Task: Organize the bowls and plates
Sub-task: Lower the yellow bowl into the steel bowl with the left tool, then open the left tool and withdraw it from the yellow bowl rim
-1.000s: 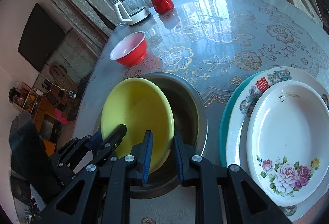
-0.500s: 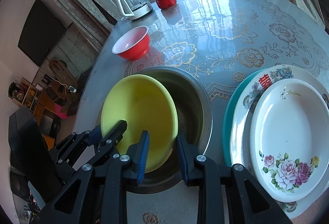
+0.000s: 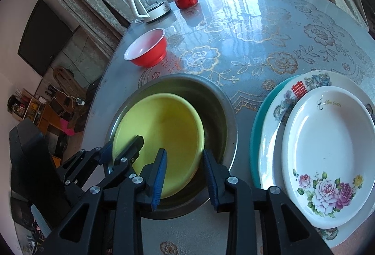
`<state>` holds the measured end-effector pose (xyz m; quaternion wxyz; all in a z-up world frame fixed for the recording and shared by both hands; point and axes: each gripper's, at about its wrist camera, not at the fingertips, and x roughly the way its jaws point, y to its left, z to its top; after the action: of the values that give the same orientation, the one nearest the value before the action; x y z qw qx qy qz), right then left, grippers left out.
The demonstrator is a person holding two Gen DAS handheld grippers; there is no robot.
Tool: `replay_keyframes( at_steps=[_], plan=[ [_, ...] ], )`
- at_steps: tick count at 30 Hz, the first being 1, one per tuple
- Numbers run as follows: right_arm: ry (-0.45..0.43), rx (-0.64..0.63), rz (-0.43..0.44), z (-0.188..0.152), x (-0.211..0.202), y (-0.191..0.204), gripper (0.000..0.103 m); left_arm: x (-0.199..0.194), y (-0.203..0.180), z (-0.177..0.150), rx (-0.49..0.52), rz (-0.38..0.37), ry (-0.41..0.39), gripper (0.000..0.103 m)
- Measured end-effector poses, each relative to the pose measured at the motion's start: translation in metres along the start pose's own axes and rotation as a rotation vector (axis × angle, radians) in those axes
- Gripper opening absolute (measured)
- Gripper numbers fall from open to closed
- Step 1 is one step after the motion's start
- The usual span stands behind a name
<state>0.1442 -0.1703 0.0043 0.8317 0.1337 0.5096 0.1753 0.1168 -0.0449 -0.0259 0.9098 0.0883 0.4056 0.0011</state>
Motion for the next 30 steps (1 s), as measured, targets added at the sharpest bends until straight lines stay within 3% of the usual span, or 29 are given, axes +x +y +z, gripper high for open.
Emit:
replay_keyframes(
  at_steps=[19,30],
  plan=[
    [-0.003,-0.002,0.005,0.0,0.0,0.0,0.033,0.003,0.001,0.003,-0.019,-0.012,0.011,0.023],
    [-0.027,-0.112,-0.077,0.009,0.012,0.013,0.032,0.004,0.002,0.003,-0.022,-0.011,0.004,0.022]
  ],
)
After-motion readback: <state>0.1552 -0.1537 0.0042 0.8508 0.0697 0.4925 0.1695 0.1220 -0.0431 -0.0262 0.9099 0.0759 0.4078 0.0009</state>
